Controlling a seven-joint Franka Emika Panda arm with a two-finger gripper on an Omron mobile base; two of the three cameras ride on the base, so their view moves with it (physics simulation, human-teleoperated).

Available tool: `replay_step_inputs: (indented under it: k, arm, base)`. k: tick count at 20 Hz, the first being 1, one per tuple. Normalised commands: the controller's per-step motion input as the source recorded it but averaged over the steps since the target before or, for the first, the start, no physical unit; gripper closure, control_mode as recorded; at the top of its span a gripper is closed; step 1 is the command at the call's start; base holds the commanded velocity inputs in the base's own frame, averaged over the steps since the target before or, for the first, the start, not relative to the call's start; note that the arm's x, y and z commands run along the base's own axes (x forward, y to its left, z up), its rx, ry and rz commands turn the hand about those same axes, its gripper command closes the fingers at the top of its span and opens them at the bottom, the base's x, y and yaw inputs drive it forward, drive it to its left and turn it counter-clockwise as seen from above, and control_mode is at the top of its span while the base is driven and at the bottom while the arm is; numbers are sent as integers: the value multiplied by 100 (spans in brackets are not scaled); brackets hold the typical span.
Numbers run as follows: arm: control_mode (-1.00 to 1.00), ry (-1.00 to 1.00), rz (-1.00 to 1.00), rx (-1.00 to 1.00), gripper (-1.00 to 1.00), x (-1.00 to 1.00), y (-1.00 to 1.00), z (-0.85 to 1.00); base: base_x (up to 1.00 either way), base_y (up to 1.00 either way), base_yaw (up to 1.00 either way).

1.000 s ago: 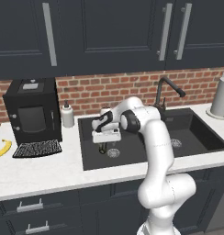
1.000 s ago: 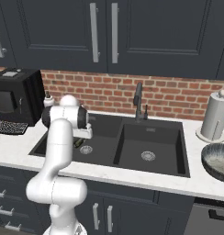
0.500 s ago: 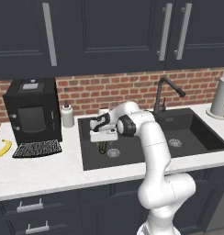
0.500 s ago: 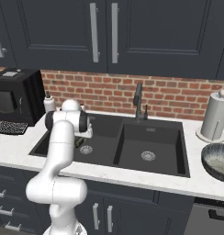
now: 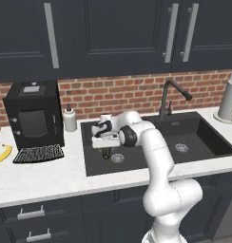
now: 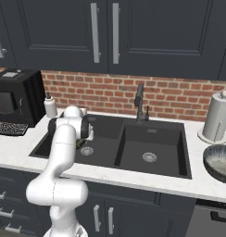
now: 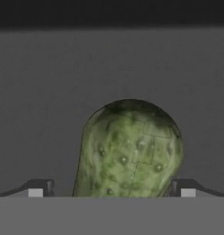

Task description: Pick the cucumber from the sink and place it in the bowl. Then pick the bowl and place it in the microwave. Then close the microwave door and press the start button.

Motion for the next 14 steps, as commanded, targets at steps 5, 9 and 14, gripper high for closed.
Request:
replay_step_inputs:
  k: [5, 9, 14]
  arm:
    - [-100, 0, 0, 1, 100, 0, 0, -41]
    - [-100, 0, 0, 0, 100, -3, 0, -32]
    - [-100, -5, 0, 4, 100, -28, -14, -6]
  base:
    - [0, 0, 0]
    - [0, 0, 0]
    - [0, 0, 0]
